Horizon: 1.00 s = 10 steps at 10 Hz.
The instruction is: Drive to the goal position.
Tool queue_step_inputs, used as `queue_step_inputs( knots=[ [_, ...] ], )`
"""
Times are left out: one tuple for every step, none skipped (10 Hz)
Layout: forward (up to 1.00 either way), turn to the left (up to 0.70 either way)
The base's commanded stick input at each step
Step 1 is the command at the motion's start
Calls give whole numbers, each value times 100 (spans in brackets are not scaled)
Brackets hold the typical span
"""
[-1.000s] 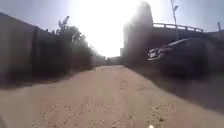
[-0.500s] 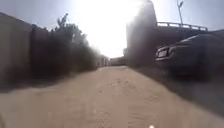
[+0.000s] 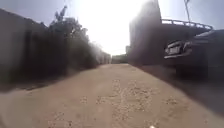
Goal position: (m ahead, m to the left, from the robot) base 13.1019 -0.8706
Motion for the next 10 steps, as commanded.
queue_step_inputs(
  knots=[
    [100, 0],
    [100, 0],
    [100, 0],
    [100, 0],
    [100, 0],
    [100, 0],
    [100, 0],
    [100, -16],
    [100, -21],
    [100, -2]
  ],
)
